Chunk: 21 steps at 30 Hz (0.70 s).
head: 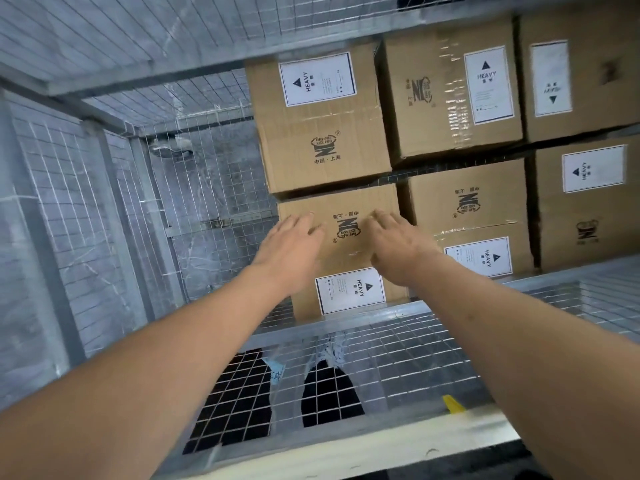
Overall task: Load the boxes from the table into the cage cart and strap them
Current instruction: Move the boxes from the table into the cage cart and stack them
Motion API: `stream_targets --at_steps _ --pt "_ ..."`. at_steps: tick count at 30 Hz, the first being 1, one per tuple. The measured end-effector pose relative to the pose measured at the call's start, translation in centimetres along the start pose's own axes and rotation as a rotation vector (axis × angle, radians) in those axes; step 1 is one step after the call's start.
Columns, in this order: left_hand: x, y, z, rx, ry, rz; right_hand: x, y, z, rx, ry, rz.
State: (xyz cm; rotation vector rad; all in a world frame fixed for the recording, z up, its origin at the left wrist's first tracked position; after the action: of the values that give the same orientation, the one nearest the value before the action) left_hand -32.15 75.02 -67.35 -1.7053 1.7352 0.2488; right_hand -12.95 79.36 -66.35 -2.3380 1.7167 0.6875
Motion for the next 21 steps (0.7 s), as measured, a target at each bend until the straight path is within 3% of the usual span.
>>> stream_targets --at_steps 7,21 --pt "-7.6 -1.9 -6.4 0.02 0.003 0.036 -5.1 2.3 -7.6 -0.032 -0.206 0.064" --pt "-22.8 -10.6 -25.6 0.051 -0.218 0.159 -14.1 5.6 -32.4 -0.007 -0.548 0.226"
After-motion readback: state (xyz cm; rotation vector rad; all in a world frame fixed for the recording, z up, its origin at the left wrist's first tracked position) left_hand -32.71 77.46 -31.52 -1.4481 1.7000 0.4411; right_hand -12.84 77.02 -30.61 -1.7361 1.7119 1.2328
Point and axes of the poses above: each hand's wrist, its own z-axis towards the middle knuckle, its own x-axis out of the palm, y = z × x, the point moved 2 cm from there along z, towards the middle knuckle, and after that the axes turned 9 degrees about y, right-handed, at the moved point
